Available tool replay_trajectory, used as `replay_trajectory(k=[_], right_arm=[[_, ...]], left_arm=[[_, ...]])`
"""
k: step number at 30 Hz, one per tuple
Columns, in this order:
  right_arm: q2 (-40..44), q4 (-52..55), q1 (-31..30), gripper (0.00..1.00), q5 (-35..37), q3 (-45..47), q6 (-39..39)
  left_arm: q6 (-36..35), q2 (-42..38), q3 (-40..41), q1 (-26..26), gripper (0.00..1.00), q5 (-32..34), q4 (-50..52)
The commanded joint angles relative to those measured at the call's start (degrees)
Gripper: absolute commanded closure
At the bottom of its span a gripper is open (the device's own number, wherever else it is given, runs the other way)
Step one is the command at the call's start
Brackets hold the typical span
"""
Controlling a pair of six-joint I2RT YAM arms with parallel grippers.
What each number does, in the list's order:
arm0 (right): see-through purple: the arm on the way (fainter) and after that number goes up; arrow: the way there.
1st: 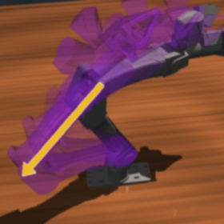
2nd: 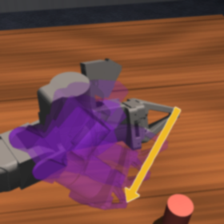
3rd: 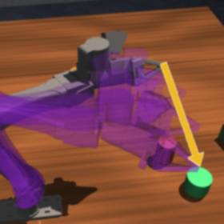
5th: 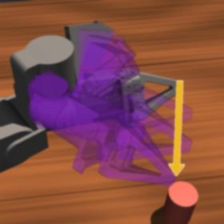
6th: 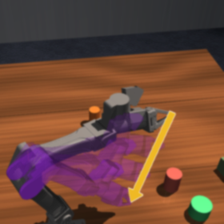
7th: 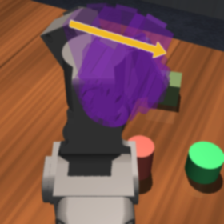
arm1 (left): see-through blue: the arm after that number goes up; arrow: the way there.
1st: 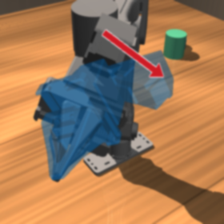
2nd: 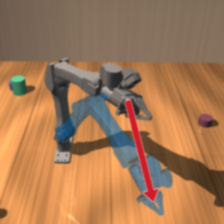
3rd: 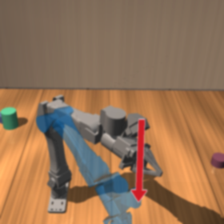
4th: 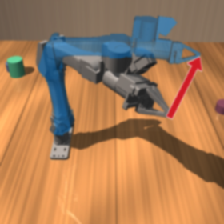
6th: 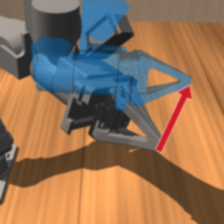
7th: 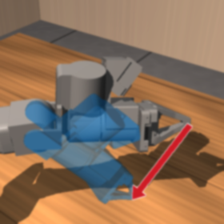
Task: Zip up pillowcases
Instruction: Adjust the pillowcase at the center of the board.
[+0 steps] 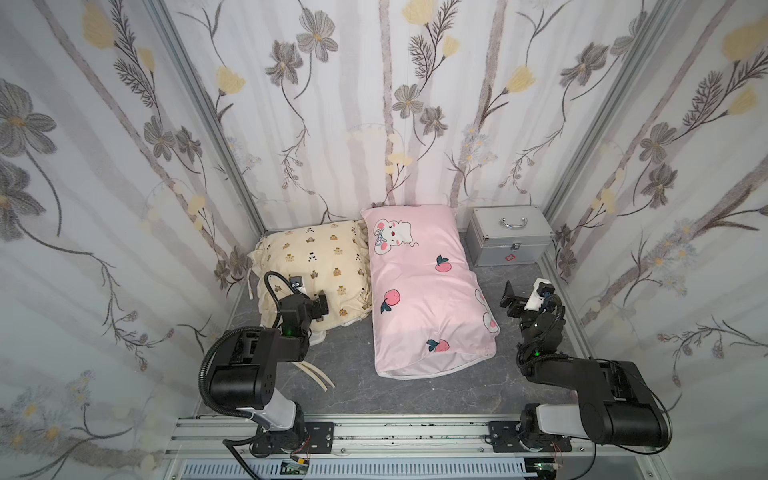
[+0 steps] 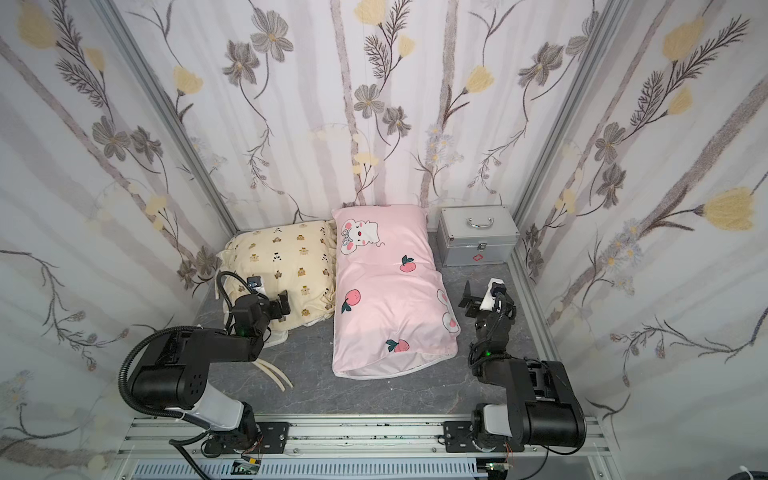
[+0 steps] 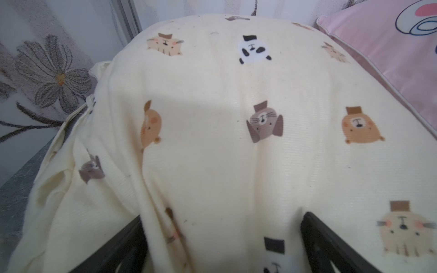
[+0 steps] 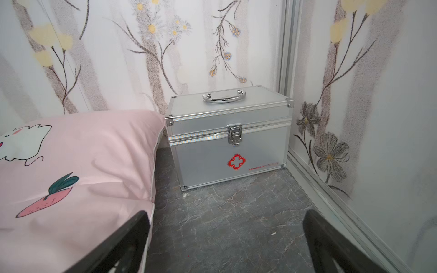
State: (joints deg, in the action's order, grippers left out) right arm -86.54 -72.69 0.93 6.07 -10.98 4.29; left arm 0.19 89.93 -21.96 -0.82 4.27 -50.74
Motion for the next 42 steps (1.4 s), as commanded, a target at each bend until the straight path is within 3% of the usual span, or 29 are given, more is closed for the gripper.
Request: replay_trajectory(k=[1,31,33,36,39,42], right_arm=[[-0.2,-1.8,0.0,0.00,-0.7,-0.5,-0.2],[-0.1,-1.4,1.5,0.00,-3.7,-0.6,0.8],[2.5,1.5,1.6,0.00,-2.3,-1.2,1.3],[12.3,25.7,1.1,0.00,-1.8,-8.9,3.1],[19.1,41.5,-3.6,0.00,0.4,-15.0,5.2],[18.9,52.7,-11.7,0.00,0.4,-22.2,8.2]], left_arm=[[0.0,0.0,-0.3,0.0,0.00,-0.9,-1.9],[1.0,-0.1,-0.9,1.2,0.00,-2.6,-1.0],[1.7,-4.6,-2.7,0.9,0.00,0.3,6.6],[4.9,-18.6,-7.1,-3.0,0.00,11.8,25.2],[13.4,-29.8,-10.9,-7.0,0.00,15.2,42.0],[21.8,-30.5,-14.2,-10.2,0.00,12.7,55.5]])
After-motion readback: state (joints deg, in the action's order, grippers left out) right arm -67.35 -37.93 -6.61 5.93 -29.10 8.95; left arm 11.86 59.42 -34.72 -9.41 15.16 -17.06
